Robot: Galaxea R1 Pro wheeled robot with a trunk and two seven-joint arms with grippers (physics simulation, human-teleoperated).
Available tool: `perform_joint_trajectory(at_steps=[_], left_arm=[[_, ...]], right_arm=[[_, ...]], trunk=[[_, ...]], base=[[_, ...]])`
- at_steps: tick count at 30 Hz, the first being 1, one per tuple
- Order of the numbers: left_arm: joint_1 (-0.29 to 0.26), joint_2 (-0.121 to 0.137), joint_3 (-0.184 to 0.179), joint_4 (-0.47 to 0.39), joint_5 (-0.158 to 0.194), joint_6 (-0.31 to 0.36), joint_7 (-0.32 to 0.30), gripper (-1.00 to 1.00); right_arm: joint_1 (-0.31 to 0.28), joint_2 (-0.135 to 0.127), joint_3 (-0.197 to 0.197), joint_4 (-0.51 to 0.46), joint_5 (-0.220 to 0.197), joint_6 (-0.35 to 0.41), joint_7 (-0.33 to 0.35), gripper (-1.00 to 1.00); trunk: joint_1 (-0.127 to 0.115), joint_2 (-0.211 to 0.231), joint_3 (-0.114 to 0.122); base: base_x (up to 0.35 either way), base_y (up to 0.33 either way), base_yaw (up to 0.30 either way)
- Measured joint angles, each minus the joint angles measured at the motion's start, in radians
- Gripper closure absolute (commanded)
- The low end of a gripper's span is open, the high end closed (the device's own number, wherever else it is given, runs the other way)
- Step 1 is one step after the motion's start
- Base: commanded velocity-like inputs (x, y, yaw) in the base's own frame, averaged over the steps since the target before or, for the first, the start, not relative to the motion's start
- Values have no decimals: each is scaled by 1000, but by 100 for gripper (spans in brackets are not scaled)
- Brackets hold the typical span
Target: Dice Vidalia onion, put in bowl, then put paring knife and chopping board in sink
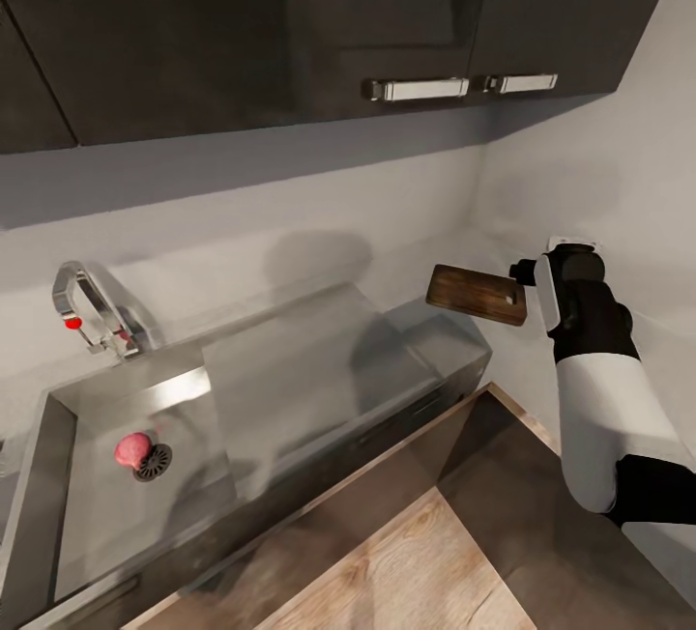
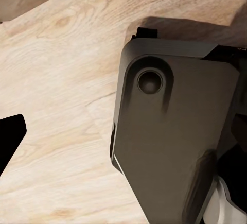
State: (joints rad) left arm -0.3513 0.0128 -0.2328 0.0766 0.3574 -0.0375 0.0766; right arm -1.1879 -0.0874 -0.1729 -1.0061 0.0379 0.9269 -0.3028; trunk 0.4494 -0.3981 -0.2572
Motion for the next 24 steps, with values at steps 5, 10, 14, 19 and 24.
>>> perform_joint_trajectory(at_steps=[5,10,14,19,24], left_arm=[[0,0,-1,0,0,0,0,-100],[0,0,-1,0,0,0,0,-100],[0,0,-1,0,0,0,1,-100],[0,-1,-1,0,0,0,0,-100],[0,-1,-1,0,0,0,-1,-100]], right_arm=[[0,0,1,0,0,0,0,-100],[0,0,1,0,0,0,0,-100],[0,0,1,0,0,0,0,-100],[0,0,1,0,0,0,0,-100],[0,0,1,0,0,0,0,-100]], trunk=[[0,0,0],[0,0,0],[0,0,0],[0,0,2],[0,0,3]], base=[[0,0,0],[0,0,-18],[0,0,-210],[0,0,-260],[0,0,-193]])
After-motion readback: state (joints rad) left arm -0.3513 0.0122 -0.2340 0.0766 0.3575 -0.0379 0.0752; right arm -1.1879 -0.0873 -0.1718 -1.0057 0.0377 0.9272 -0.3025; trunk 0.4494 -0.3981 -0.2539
